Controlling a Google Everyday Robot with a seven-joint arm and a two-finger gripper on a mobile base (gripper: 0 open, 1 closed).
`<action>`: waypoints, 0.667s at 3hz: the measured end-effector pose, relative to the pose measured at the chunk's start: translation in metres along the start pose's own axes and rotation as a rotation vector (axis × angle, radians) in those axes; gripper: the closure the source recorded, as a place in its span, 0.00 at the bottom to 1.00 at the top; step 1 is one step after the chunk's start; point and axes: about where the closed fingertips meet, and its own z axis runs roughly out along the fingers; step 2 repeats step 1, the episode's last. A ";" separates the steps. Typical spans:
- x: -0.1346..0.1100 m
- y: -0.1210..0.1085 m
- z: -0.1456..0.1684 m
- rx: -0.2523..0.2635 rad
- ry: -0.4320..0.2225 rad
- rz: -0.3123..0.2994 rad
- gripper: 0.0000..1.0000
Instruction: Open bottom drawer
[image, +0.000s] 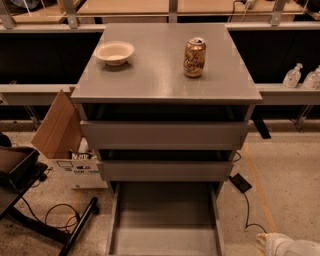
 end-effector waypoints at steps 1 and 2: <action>0.003 0.012 -0.038 0.067 0.062 0.019 1.00; 0.003 0.012 -0.038 0.067 0.062 0.019 1.00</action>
Offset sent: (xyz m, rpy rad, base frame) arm 0.0000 0.0000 0.0000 0.0000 0.0000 0.0000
